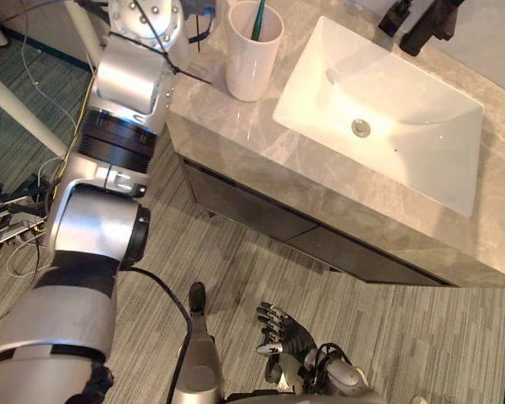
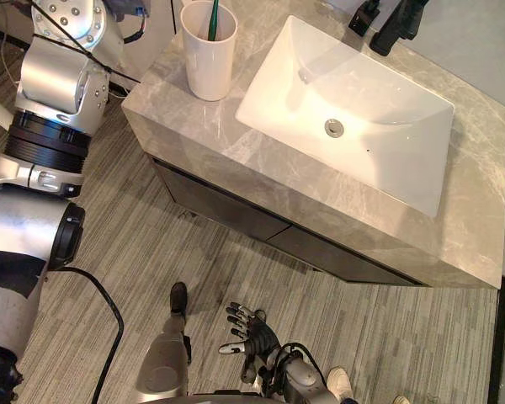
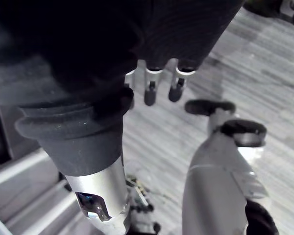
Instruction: Organize washtable
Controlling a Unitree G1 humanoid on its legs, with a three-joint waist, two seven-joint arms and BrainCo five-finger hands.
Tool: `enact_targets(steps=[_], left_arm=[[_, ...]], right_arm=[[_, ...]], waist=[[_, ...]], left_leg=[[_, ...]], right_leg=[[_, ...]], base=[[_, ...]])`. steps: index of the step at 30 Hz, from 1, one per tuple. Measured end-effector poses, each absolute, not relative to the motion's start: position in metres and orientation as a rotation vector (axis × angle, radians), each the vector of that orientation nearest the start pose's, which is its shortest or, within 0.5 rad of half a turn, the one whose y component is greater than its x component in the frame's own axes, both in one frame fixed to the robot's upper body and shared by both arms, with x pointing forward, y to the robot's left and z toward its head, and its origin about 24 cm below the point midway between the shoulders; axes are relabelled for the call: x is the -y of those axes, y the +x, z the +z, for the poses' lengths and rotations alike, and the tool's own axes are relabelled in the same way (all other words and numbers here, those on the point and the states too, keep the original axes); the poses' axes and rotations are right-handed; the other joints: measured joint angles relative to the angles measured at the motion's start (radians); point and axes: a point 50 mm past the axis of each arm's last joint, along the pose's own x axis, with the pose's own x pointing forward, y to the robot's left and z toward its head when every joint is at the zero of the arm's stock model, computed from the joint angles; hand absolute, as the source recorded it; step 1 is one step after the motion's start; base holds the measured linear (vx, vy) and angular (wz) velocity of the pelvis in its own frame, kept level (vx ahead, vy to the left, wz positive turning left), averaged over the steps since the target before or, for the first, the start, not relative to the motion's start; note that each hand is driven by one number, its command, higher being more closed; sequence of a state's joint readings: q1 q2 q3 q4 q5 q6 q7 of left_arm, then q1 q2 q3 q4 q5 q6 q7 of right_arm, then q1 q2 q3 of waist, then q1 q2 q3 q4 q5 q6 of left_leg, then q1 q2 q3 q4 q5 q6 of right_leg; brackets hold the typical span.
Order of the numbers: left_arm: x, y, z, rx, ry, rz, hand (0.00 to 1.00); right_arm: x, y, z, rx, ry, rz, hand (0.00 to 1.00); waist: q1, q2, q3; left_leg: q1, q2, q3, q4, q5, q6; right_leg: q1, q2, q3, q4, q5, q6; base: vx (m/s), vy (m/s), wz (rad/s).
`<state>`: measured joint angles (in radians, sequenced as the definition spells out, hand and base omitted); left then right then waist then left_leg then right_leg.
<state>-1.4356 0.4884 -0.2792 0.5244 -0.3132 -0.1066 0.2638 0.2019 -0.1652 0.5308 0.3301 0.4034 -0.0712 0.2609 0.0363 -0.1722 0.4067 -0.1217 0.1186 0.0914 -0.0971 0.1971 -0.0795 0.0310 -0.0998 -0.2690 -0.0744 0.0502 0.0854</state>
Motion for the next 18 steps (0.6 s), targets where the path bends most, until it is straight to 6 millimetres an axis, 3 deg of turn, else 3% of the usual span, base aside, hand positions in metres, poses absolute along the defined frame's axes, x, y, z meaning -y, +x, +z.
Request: enact_targets(steps=[7, 18], left_arm=[[-0.112, 0.349, 0.414, 0.982, 0.167, -0.035, 1.00], [-0.092, 0.351, 0.407, 0.955, 0.135, -0.102, 1.00]], right_arm=[[0.072, 0.147, -0.073, -0.552, 0.273, 0.612, 0.00], [0.070, 0.145, -0.074, -0.558, 0.267, 0.632, 0.00]], waist=[[-0.022, 0.002, 0.001], [-0.023, 0.027, 0.018]], left_leg=[[0.000, -0.002, 0.000, -0.001, -0.001, -0.001], [0.001, -0.004, 0.003, 0.000, 0.000, 0.000]], right_leg=[[-0.001, -0.003, 0.000, 0.004, 0.000, 0.000], [-0.001, -0.005, 0.001, 0.003, 0.000, 0.000]], base=[[0.00, 0.000, 0.00], [0.00, 0.000, 0.00]])
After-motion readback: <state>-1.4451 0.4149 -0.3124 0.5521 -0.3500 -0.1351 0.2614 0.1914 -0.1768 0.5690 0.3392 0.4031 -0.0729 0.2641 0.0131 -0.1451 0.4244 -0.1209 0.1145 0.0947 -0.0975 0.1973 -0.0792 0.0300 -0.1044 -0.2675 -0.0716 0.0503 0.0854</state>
